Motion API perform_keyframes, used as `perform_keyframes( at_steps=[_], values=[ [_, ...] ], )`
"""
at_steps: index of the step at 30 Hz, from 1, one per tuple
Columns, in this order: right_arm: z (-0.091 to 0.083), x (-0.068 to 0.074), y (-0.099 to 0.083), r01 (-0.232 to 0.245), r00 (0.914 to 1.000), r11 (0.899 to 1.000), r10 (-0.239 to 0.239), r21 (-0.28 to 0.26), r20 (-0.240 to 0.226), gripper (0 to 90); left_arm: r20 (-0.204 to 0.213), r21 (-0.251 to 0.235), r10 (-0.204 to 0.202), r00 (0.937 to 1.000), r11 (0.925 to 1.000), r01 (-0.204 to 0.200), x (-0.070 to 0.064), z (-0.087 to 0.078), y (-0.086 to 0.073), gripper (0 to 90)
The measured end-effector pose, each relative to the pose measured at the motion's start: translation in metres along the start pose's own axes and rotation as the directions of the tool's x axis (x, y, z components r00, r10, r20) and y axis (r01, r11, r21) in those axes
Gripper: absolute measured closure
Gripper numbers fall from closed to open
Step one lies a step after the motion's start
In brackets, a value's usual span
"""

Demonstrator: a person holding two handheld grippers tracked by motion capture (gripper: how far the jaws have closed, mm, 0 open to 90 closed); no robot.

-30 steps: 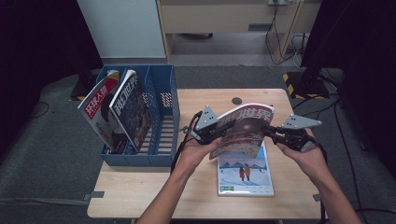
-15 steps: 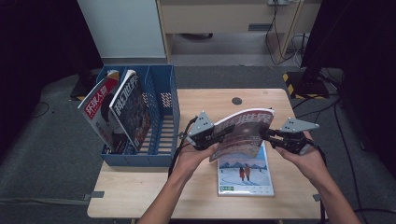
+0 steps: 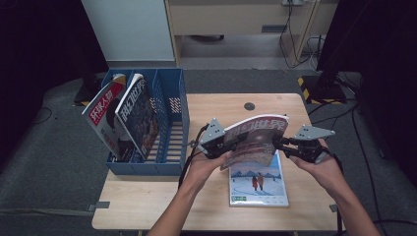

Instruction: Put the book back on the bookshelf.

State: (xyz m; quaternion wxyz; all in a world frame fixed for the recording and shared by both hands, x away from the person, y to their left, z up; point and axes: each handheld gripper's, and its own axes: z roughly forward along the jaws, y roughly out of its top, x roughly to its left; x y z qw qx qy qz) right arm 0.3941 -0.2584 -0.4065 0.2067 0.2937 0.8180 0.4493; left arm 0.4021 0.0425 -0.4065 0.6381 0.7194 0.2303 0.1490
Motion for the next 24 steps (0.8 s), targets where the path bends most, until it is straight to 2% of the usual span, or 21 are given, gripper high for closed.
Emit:
perform_keyframes(
  at_steps=[6, 13, 24],
  values=[
    [0.002, 0.001, -0.001, 0.000, 1.0000, 1.000, 0.000, 0.005, -0.002, 70.7, -0.004, -0.008, -0.020, 0.9998, 0.9998, 0.019, 0.001, 0.002, -0.001, 77.1],
    [0.003, 0.000, -0.002, 0.002, 1.0000, 1.000, -0.002, 0.015, 0.005, 69.3, 0.007, 0.000, 0.017, 0.9998, 0.9998, -0.017, -0.005, 0.001, -0.001, 80.5],
    [0.010, -0.005, -0.013, -0.019, 0.9989, 0.997, 0.016, 0.072, 0.044, 54.6, 0.018, 0.004, 0.036, 0.9992, 0.9993, -0.036, -0.008, 0.001, -0.002, 81.5]
  ],
)
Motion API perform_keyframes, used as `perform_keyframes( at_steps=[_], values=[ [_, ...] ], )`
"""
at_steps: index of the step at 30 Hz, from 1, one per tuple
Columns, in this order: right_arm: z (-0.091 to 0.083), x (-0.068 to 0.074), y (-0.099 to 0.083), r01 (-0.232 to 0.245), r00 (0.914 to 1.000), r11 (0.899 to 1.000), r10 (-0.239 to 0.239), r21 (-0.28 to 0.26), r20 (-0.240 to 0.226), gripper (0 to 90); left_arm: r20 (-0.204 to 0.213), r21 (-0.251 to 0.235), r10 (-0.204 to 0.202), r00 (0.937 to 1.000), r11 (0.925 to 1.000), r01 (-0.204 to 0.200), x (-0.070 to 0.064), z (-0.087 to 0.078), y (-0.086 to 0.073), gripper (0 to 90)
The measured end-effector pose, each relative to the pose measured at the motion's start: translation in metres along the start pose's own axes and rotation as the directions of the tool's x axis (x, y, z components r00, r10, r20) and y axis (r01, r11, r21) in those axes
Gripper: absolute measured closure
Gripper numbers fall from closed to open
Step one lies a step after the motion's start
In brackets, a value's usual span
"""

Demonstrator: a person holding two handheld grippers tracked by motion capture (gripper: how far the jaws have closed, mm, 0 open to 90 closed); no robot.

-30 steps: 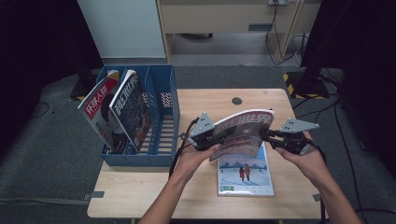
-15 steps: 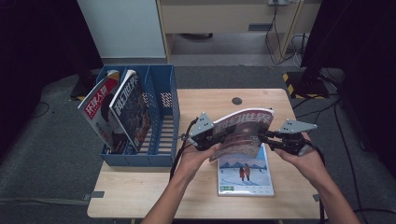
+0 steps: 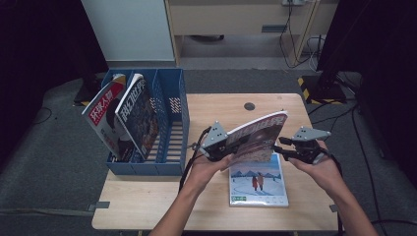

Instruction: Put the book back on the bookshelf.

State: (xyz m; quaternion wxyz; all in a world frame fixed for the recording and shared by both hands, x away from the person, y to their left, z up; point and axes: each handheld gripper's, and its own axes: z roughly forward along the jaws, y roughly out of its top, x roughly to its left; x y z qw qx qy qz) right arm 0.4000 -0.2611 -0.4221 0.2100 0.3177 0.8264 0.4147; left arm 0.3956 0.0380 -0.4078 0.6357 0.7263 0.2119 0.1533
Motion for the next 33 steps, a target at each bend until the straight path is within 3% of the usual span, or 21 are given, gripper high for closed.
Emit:
perform_keyframes(
  at_steps=[5, 13, 16, 26, 33],
  values=[
    [0.006, 0.000, -0.007, -0.013, 0.9999, 1.000, 0.013, 0.027, 0.010, 42.4, 0.004, -0.001, -0.005, 1.0000, 1.0000, 0.005, 0.000, 0.000, 0.000, 81.4],
    [0.017, 0.003, -0.021, -0.014, 0.9997, 0.997, 0.012, 0.082, 0.019, 30.0, 0.003, -0.003, -0.009, 1.0000, 1.0000, 0.009, -0.001, 0.000, -0.001, 80.9],
    [0.021, 0.004, -0.026, -0.036, 0.9991, 0.994, 0.033, 0.101, 0.025, 24.7, 0.003, -0.004, -0.012, 0.9999, 0.9999, 0.012, 0.000, 0.000, -0.001, 80.9],
    [0.031, 0.003, -0.043, -0.084, 0.9962, 0.984, 0.079, 0.155, 0.036, 12.8, 0.002, -0.006, -0.019, 0.9998, 0.9998, 0.019, 0.000, 0.000, -0.001, 80.8],
    [0.030, 0.004, -0.057, -0.122, 0.9923, 0.978, 0.117, 0.169, 0.039, 10.7, 0.002, -0.008, -0.025, 0.9997, 0.9997, 0.025, 0.001, 0.000, -0.001, 80.8]
  ],
)
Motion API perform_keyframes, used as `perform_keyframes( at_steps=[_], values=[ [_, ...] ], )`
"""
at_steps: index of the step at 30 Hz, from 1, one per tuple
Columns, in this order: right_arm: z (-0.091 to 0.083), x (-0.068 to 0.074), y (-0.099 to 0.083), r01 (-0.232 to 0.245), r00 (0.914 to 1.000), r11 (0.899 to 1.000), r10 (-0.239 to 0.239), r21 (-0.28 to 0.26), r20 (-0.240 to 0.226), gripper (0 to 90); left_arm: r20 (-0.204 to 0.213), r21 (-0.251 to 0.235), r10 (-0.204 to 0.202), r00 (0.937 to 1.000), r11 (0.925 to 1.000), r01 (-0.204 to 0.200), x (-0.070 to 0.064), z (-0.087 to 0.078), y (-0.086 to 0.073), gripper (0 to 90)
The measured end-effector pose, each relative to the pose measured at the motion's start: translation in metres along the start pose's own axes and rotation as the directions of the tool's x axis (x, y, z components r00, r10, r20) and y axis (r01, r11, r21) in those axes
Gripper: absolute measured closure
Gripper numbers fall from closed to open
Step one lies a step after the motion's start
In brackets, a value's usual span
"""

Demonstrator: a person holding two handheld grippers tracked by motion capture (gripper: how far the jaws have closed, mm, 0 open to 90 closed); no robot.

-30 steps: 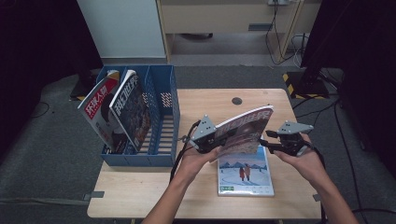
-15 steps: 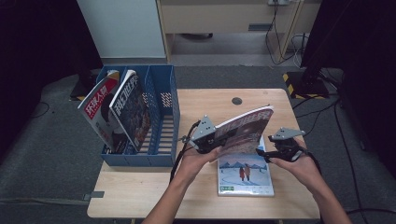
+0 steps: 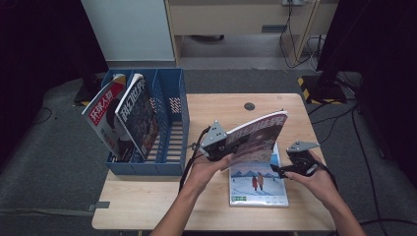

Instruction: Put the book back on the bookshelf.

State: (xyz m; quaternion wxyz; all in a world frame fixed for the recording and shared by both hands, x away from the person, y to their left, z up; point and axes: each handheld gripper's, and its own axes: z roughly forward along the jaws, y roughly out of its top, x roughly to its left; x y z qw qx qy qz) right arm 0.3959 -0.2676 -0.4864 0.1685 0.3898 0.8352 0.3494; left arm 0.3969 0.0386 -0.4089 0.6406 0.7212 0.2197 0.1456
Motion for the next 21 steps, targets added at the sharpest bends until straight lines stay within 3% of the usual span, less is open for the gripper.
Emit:
perform_keyframes(
  at_steps=[9, 14, 21],
  values=[
    [0.003, -0.006, -0.028, -0.087, 0.9962, 0.996, 0.087, -0.009, 0.000, 10.0, 0.000, -0.004, -0.003, 1.0000, 1.0000, 0.003, 0.001, 0.000, 0.000, 81.0],
    [0.004, -0.010, -0.036, -0.103, 0.9947, 0.994, 0.102, 0.026, 0.010, 9.1, -0.001, -0.003, 0.000, 1.0000, 1.0000, 0.000, 0.001, 0.000, 0.000, 81.1],
    [-0.001, -0.016, -0.043, -0.127, 0.9912, 0.991, 0.125, 0.035, 0.043, 9.0, -0.003, -0.001, 0.006, 1.0000, 1.0000, -0.006, 0.002, 0.000, 0.001, 82.0]
  ],
)
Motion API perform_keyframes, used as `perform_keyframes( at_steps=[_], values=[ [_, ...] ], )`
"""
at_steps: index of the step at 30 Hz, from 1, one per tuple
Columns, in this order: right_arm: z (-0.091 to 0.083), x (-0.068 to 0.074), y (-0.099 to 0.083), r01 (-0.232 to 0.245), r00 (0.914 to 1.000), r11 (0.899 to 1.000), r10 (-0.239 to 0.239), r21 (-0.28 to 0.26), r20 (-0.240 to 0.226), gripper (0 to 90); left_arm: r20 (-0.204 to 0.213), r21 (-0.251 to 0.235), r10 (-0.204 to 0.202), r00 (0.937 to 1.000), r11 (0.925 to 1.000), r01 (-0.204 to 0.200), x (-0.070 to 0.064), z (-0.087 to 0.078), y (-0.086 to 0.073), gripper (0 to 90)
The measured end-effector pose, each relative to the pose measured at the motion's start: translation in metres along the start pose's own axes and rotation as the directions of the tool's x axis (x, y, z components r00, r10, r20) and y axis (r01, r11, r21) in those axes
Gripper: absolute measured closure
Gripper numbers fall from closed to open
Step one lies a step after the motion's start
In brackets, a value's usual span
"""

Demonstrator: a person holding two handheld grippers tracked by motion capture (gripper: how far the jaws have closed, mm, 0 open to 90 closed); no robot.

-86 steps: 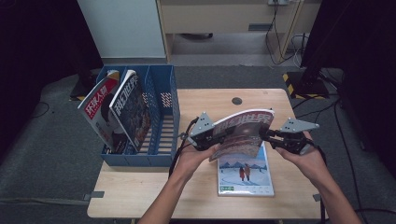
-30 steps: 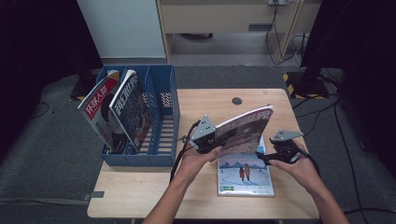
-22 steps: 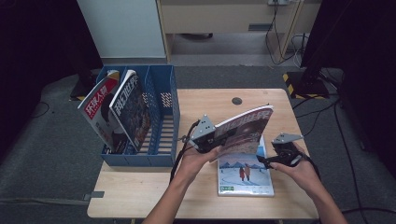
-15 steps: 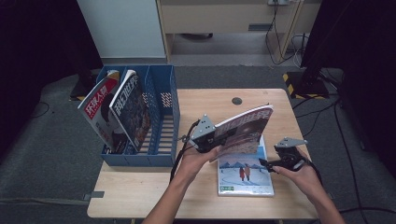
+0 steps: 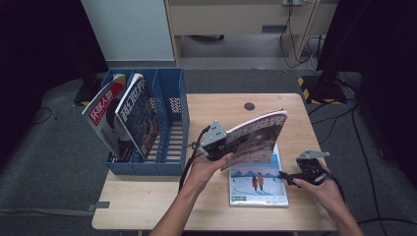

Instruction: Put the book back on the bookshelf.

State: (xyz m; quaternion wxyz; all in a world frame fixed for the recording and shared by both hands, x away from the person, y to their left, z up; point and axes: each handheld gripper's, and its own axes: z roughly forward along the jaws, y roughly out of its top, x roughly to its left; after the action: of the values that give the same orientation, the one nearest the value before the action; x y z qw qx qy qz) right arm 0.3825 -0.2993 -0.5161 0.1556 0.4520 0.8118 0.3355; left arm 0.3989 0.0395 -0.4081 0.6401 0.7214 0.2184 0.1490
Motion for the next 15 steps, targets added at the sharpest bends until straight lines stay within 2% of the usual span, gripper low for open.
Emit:
perform_keyframes(
  at_steps=[2, 7, 15],
  values=[
    [-0.001, -0.001, -0.001, -0.009, 1.0000, 1.000, 0.009, -0.001, 0.002, 9.0, -0.009, -0.002, -0.003, 1.0000, 1.0000, 0.003, 0.001, 0.000, 0.000, 82.9],
    [-0.001, -0.001, 0.000, -0.025, 0.9996, 1.000, 0.026, -0.018, 0.009, 9.1, -0.016, -0.023, -0.044, 0.9989, 0.9988, 0.044, 0.006, -0.003, 0.002, 84.0],
    [-0.002, 0.000, 0.000, -0.022, 0.9997, 0.999, 0.022, -0.034, 0.010, 9.8, -0.044, -0.029, -0.015, 0.9989, 0.9995, 0.014, 0.008, -0.013, 0.014, 84.1]
  ],
)
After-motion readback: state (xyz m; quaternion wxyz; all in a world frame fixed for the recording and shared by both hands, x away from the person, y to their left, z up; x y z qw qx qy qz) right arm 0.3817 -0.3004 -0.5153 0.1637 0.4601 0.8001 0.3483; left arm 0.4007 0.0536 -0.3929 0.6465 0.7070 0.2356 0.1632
